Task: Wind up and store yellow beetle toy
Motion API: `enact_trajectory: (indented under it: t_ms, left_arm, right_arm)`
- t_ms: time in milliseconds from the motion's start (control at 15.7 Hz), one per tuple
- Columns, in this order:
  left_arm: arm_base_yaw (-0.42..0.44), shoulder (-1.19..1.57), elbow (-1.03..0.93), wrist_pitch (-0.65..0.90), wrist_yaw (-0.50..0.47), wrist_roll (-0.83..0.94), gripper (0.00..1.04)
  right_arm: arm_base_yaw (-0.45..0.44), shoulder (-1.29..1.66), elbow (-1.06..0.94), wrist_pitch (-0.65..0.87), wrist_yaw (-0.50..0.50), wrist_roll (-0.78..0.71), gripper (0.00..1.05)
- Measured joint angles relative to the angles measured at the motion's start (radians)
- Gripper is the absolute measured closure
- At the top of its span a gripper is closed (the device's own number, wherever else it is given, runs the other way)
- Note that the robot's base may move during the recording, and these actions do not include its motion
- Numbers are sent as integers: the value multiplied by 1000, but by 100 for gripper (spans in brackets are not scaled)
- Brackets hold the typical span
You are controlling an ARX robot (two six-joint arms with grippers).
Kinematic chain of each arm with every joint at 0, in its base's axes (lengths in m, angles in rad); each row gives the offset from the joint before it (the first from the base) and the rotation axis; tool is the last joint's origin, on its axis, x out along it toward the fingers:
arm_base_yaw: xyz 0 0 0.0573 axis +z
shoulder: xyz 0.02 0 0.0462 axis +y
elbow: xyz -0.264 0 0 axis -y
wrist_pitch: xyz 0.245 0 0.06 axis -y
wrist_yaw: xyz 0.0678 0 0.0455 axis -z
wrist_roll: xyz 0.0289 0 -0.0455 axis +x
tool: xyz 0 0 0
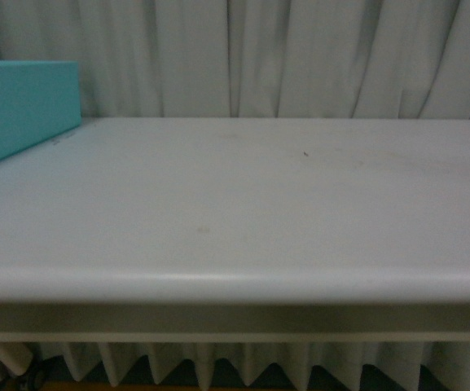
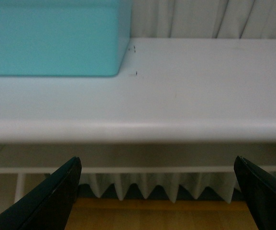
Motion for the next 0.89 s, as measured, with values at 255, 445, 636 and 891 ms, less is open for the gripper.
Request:
enact_trajectory:
  t_ms: [255, 445, 636, 891]
  left_arm:
    - [0, 0, 0, 0, -1, 0, 7]
    - [0, 0, 0, 0, -1, 0, 7]
    - [0, 0, 0, -4, 0, 0, 7]
    - [0, 0, 0, -3, -1, 0, 7]
  right_arm:
    - [0, 0, 0, 1, 0, -1, 7]
    - [0, 0, 0, 0, 0, 0, 7]
    - [0, 1, 0, -4, 0, 0, 7]
    - [0, 1, 0, -2, 0, 0, 7]
